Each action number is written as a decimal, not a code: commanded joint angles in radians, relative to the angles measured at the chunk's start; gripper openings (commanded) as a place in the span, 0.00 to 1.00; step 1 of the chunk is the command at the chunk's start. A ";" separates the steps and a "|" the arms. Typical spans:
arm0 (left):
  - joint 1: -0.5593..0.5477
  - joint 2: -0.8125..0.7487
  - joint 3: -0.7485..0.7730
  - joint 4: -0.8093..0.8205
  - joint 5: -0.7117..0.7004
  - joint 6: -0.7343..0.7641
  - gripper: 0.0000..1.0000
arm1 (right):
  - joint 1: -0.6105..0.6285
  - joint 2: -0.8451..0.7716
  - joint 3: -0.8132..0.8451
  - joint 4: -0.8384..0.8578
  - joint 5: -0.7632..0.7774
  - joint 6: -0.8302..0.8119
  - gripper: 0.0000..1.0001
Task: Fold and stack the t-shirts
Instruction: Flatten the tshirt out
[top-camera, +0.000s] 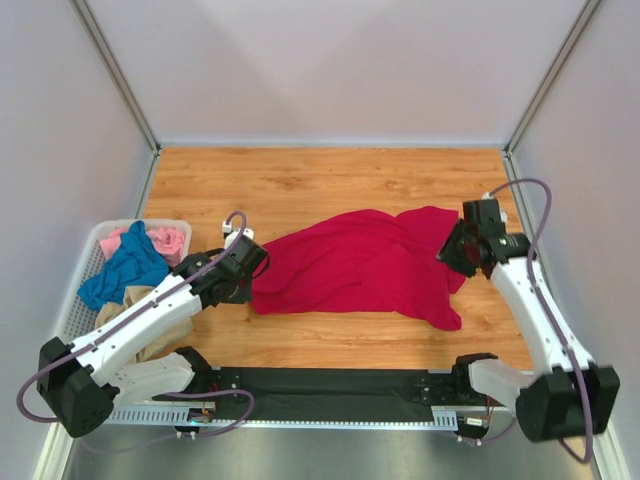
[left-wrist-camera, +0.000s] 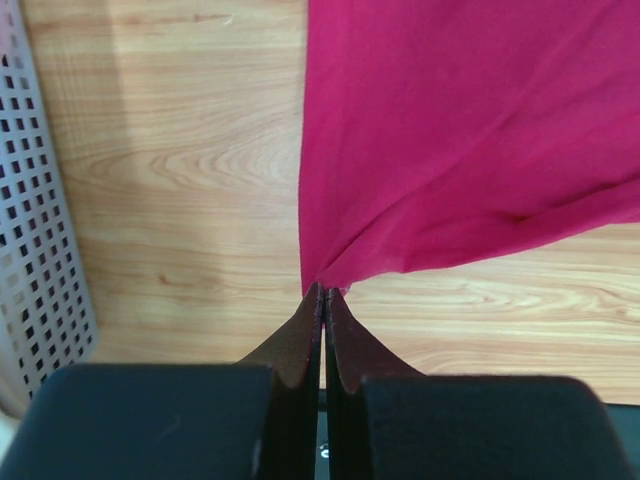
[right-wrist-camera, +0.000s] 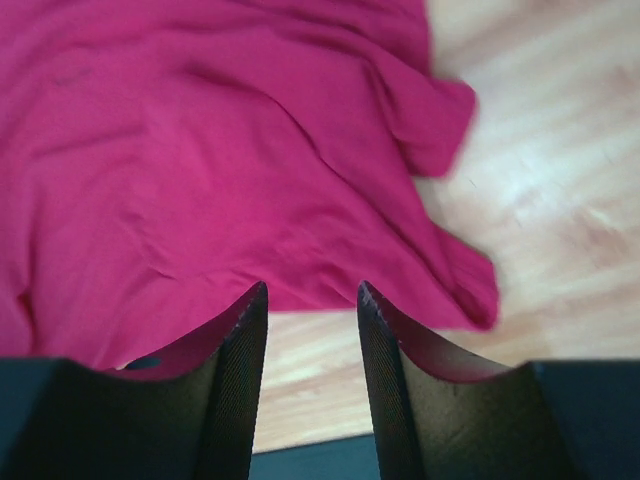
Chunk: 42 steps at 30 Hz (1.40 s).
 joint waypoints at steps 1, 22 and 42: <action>-0.001 -0.046 0.002 0.070 0.026 -0.022 0.00 | 0.028 0.188 0.130 0.185 -0.074 -0.062 0.44; 0.000 -0.069 -0.020 0.143 0.117 0.023 0.00 | 0.064 0.906 0.406 0.294 -0.284 -0.464 0.45; -0.001 -0.067 -0.026 0.147 0.123 0.021 0.00 | 0.064 0.892 0.428 0.322 -0.292 -0.546 0.39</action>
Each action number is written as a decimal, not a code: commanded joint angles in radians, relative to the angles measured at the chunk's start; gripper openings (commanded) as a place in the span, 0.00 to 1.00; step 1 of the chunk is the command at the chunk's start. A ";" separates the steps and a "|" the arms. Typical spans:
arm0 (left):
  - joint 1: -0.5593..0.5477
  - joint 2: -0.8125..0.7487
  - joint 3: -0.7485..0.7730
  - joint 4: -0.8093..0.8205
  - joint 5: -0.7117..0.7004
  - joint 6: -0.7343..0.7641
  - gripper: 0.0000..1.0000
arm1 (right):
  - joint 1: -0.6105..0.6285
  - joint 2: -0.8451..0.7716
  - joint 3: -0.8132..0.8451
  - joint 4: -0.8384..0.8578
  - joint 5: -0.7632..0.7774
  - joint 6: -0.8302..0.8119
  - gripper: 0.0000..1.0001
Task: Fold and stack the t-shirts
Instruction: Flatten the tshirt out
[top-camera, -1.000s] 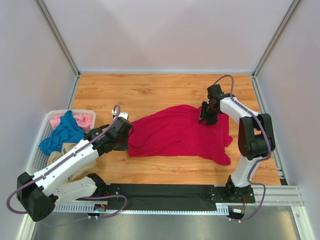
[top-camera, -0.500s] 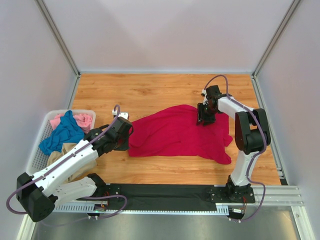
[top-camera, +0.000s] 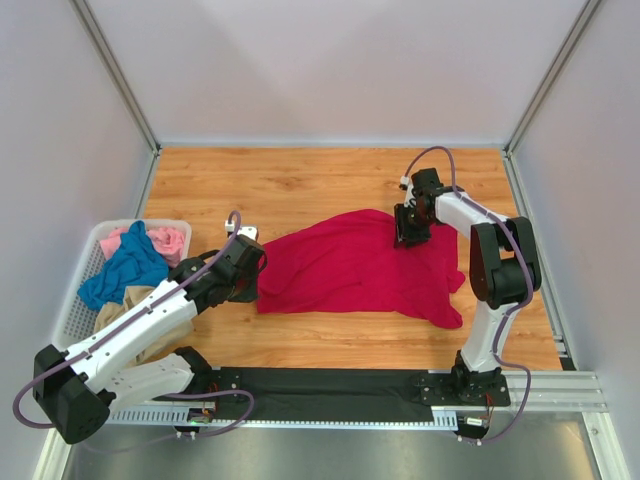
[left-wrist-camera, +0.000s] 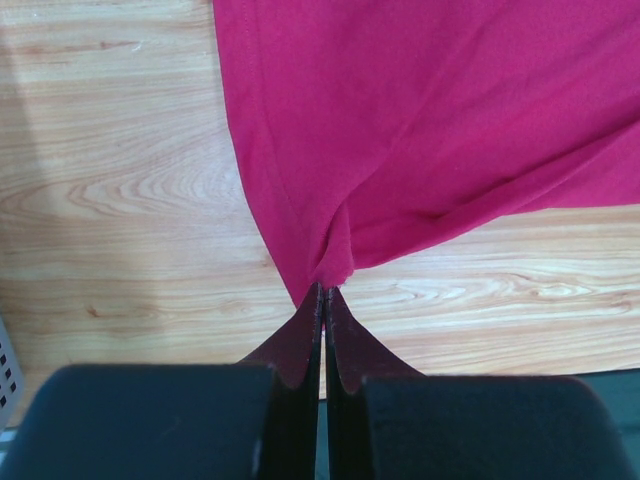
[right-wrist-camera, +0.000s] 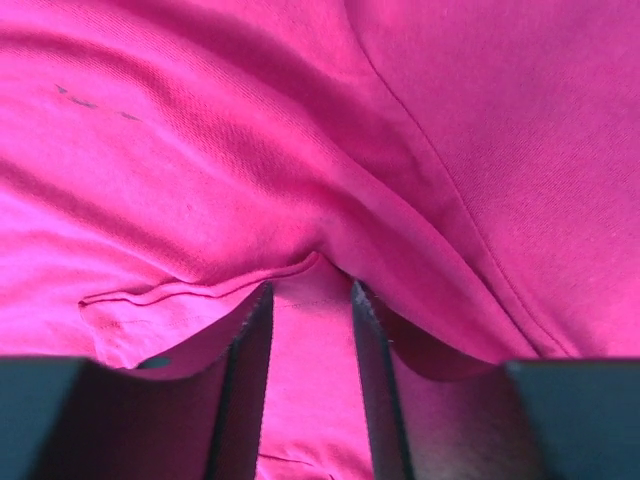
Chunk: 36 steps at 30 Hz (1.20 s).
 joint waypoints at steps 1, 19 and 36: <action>0.000 -0.013 0.002 0.021 0.005 0.015 0.00 | -0.002 0.002 0.044 0.030 0.000 -0.045 0.37; 0.000 -0.009 -0.004 0.030 0.008 0.015 0.00 | -0.001 0.054 0.037 0.048 -0.025 -0.059 0.31; 0.000 0.069 0.330 -0.116 -0.284 0.076 0.00 | -0.001 -0.410 0.158 -0.166 0.393 0.122 0.00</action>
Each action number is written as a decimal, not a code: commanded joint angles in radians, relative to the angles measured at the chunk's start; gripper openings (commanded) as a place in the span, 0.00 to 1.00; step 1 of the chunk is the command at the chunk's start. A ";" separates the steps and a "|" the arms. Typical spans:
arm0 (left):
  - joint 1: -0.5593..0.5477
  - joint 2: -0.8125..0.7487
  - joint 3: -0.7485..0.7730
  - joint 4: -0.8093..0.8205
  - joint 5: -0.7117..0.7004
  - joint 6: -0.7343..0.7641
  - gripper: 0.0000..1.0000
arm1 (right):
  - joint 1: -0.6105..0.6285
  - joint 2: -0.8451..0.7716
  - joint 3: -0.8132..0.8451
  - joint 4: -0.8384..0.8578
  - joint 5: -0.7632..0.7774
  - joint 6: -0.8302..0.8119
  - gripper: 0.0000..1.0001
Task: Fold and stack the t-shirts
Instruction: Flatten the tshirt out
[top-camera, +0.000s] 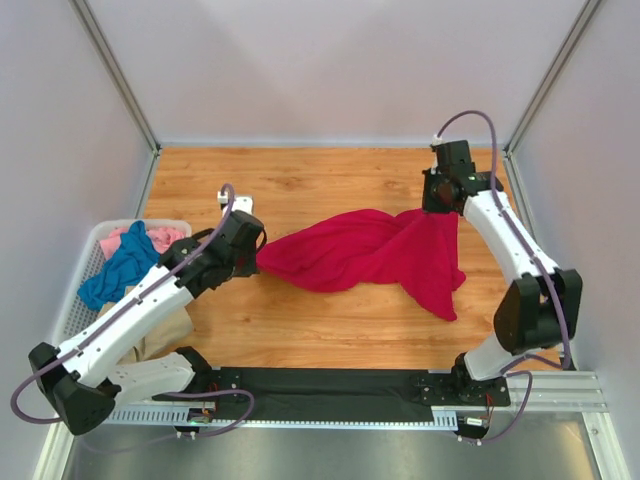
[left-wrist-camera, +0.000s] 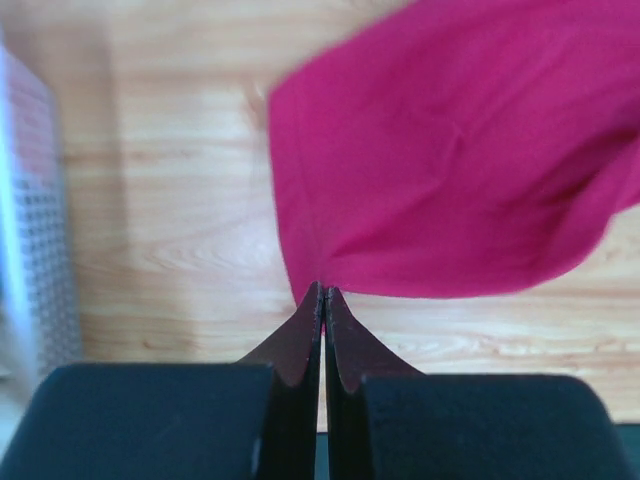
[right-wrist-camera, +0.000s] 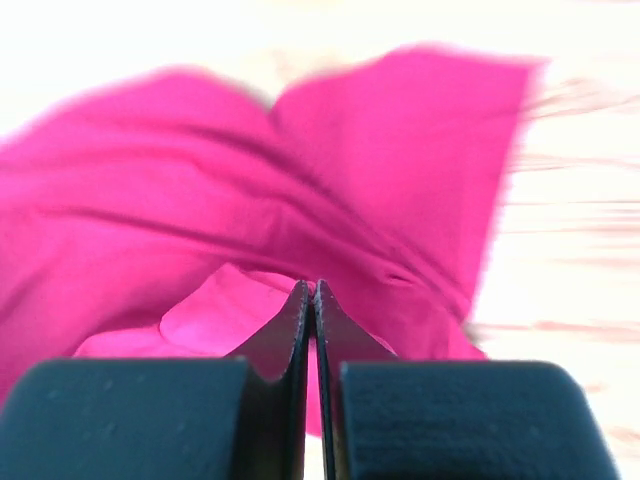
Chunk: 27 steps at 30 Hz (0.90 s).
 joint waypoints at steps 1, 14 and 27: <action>0.000 0.045 0.213 -0.077 -0.209 0.064 0.00 | 0.000 -0.167 0.090 -0.078 0.180 0.065 0.00; -0.072 -0.094 0.649 -0.001 -0.140 0.265 0.00 | 0.000 -0.679 0.418 -0.107 0.193 0.013 0.00; -0.080 -0.215 0.773 0.067 0.346 0.297 0.00 | 0.000 -0.858 0.677 -0.096 0.116 -0.122 0.00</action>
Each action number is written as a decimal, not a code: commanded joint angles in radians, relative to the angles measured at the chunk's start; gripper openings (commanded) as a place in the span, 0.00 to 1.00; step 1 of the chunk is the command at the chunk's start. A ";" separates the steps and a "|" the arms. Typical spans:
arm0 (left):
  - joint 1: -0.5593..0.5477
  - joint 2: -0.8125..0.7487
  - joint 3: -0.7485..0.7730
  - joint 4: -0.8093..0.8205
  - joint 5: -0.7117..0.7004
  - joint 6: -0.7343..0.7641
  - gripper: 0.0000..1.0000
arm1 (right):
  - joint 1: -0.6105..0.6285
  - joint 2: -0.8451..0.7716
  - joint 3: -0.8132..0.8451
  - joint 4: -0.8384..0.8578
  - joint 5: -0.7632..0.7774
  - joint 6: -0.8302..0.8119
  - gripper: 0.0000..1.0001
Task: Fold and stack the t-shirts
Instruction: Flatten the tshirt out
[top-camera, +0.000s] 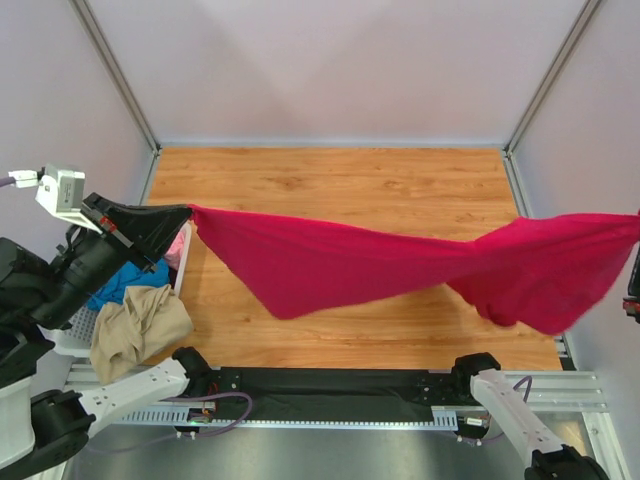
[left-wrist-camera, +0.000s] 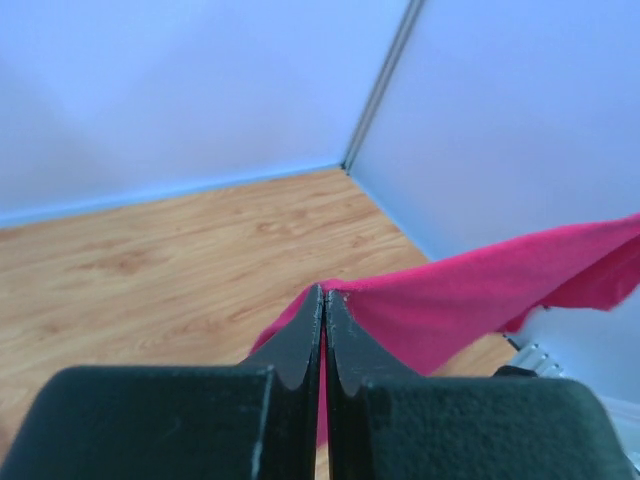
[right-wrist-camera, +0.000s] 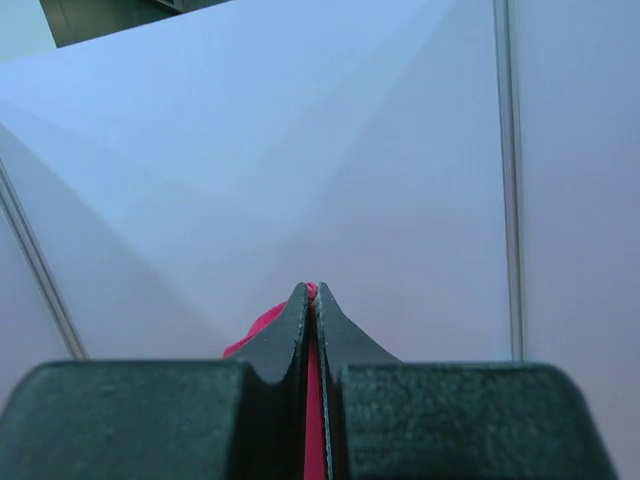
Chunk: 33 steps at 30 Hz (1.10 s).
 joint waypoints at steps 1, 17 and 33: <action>-0.002 0.071 0.058 0.017 0.109 0.052 0.00 | -0.001 0.057 0.036 0.019 0.030 -0.094 0.00; 0.314 0.458 -0.213 0.335 -0.048 0.266 0.00 | -0.014 0.434 -0.585 0.726 0.011 -0.320 0.00; 0.618 1.211 0.042 0.509 0.098 0.348 0.00 | -0.025 1.199 -0.544 1.091 -0.170 -0.254 0.00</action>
